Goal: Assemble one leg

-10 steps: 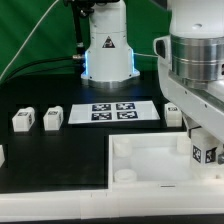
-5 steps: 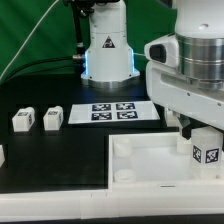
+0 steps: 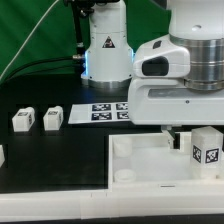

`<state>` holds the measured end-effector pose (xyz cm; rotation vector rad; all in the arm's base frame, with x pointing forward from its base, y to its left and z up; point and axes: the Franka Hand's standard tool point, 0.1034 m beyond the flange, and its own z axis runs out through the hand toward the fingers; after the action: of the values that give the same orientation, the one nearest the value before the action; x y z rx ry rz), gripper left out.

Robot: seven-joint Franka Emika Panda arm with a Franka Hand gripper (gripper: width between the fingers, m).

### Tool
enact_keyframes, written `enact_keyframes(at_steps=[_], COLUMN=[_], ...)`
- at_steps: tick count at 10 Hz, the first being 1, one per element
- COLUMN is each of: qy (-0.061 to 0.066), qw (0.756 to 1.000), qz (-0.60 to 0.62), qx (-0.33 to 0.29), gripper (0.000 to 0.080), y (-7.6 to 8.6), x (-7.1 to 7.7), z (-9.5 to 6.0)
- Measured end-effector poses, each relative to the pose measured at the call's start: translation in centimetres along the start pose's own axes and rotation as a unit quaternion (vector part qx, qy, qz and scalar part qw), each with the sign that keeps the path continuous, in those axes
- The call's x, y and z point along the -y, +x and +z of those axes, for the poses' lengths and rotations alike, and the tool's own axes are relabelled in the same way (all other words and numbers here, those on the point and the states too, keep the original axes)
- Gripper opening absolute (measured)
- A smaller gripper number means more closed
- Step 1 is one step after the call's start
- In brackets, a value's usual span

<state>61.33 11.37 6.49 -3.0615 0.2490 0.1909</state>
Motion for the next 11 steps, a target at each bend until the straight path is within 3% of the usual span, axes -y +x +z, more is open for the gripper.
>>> enact_keyframes(at_steps=[3,6,7,8,9,11], qy=[-0.009,-0.009,-0.009,-0.009,-0.009,-0.009], qw=[0.992,0.992,0.992,0.992,0.992,0.994], qz=[-0.125,-0.124,-0.124,-0.124,-0.124,-0.109], qx=[-0.001,-0.001,-0.001,-0.001,-0.001,-0.001], gripper=[0.0649,0.0602,0.0426,0.0426,0.0290,0.0291], y=[0.08,0.09,0.09,0.09,0.10,0.09], x=[-0.21,-0.26,-0.27,-0.27,-0.27,-0.26], z=[-0.03,-0.01,-0.01,0.00,0.00,0.00])
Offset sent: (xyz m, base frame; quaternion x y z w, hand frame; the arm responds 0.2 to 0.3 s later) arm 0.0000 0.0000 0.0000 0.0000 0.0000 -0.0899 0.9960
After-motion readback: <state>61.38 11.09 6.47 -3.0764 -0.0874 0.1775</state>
